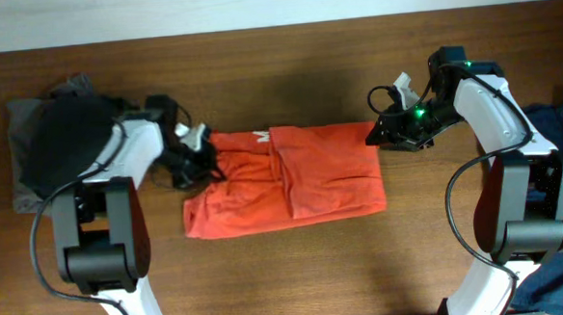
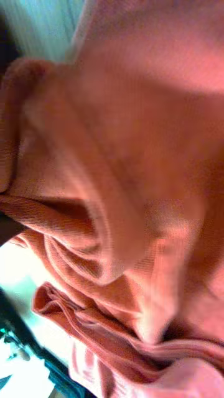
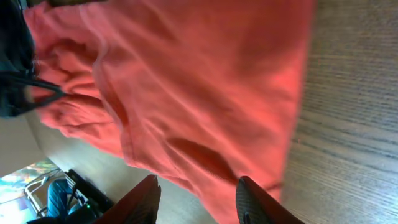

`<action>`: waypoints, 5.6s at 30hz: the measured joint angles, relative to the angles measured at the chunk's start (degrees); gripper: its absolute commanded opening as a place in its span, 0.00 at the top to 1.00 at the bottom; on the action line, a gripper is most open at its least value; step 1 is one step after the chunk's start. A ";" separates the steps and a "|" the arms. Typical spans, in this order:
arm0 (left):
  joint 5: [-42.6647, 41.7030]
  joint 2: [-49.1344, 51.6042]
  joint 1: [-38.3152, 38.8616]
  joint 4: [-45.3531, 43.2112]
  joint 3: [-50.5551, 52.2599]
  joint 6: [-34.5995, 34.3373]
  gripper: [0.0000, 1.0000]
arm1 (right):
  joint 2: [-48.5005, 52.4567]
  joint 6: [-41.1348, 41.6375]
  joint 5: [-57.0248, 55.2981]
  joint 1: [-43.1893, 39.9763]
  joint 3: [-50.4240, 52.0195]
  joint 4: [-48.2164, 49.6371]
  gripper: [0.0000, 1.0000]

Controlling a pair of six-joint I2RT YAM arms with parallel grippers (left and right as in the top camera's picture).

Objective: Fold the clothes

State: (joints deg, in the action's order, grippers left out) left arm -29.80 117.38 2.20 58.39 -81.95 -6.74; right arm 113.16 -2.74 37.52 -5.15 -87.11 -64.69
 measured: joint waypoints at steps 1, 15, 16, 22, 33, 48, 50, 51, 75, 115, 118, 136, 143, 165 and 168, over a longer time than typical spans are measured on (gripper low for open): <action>1.68 -0.17 -0.59 3.54 -3.02 0.46 0.99 | 0.02 0.02 0.00 0.00 0.00 -0.09 0.55; 17.51 -3.93 15.69 14.71 -24.87 4.17 0.85 | 0.00 -0.02 0.00 0.00 0.00 -0.11 0.55; 18.21 -2.93 17.49 14.80 -24.87 4.15 0.68 | 0.00 0.00 0.02 0.00 0.00 -0.13 0.55; 21.38 2.60 26.27 15.76 -24.76 4.15 0.55 | 0.00 0.02 0.00 0.00 0.00 -0.15 0.55; 28.39 2.95 23.02 22.29 -39.39 3.65 0.71 | 0.00 0.02 0.00 0.00 0.00 -0.52 0.55; 28.17 8.61 12.72 14.49 -24.17 2.45 0.99 | 0.00 0.02 0.00 0.00 0.00 -0.87 0.55; 25.99 8.63 12.17 12.70 -21.20 2.40 1.00 | 0.00 0.00 0.00 0.00 -0.02 -0.87 0.55; 24.22 8.68 12.20 11.65 -19.78 2.43 0.99 | 0.00 0.00 0.00 0.00 0.00 -0.90 0.55; 23.26 8.46 17.35 23.06 -36.72 6.78 0.99 | 0.00 -0.57 0.00 0.00 0.00 -0.46 0.54; 10.60 1.99 15.85 6.64 -4.44 3.76 1.00 | 0.00 -0.72 0.02 0.00 0.00 -0.02 0.54; 3.10 1.97 20.44 5.53 -4.44 4.70 1.00 | 0.00 -0.70 0.02 0.00 0.00 -0.04 0.54; 11.47 -7.28 11.96 9.22 -16.31 6.64 1.00 | 0.00 -1.55 -0.17 8.48 0.00 3.58 0.55; 7.17 -1.66 11.26 -1.42 -15.58 6.49 1.00 | 0.00 0.13 1.36 11.63 0.00 8.96 0.59; -8.70 8.94 20.50 4.68 -28.11 4.87 0.72 | 0.00 1.25 4.81 4.33 -0.02 7.17 0.58; -4.11 7.19 15.17 6.75 -31.56 5.49 0.59 | 0.02 0.98 4.35 7.54 -0.02 8.59 0.58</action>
State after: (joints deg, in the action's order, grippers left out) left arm -33.91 124.57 17.37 65.14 -113.51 -1.26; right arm 113.19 -1.76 41.87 2.39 -87.13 -56.10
